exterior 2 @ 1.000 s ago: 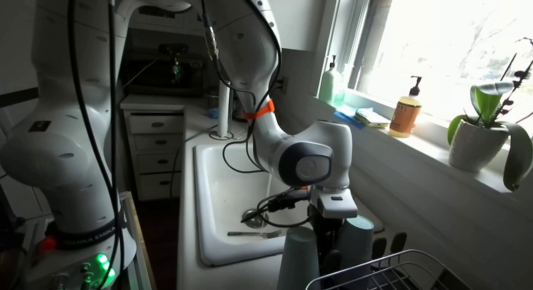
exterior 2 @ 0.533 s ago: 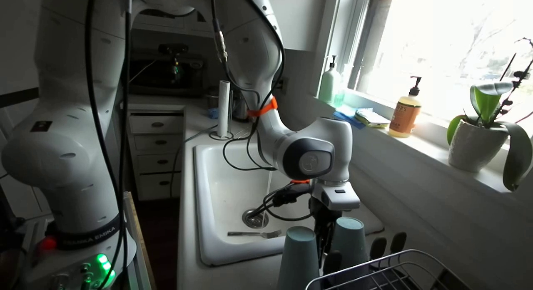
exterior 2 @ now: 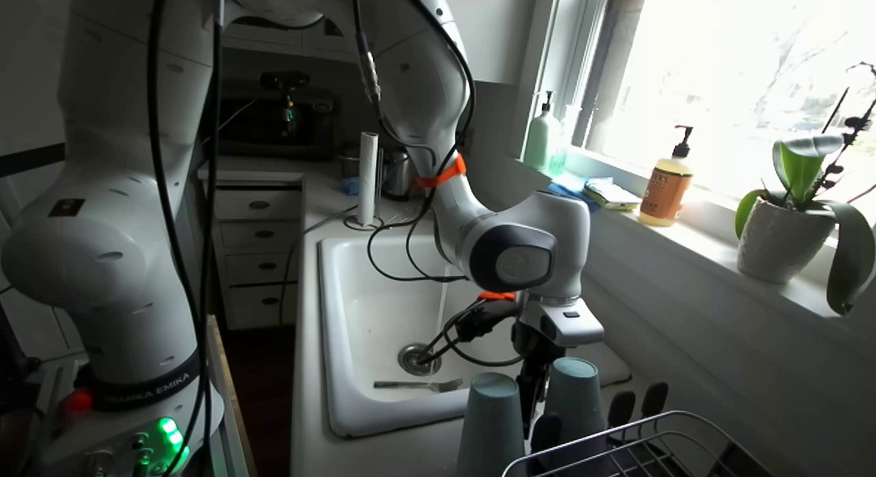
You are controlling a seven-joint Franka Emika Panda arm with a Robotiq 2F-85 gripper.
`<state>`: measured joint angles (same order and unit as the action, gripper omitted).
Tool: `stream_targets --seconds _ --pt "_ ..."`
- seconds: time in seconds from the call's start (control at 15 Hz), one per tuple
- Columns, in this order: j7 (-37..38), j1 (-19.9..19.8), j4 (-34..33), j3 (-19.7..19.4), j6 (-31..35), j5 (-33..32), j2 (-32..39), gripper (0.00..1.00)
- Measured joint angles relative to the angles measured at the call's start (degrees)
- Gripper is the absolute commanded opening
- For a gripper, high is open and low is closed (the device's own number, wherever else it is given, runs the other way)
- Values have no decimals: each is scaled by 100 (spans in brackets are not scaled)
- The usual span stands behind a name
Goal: Turn the faucet on then rinse the fork under it
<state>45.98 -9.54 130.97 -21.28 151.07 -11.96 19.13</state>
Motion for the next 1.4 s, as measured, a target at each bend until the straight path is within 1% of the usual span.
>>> stream_targets --seconds 0.27,0.6,0.93,1.4 --pt "-152 0 -134 0 -226 57 51 100" --pt "-169 -3 -245 -4 -395 201 101 100" --pt "-114 -5 -345 -4 -445 737 100 100" --pt "398 -10 -455 -9 -568 1424 100 100"
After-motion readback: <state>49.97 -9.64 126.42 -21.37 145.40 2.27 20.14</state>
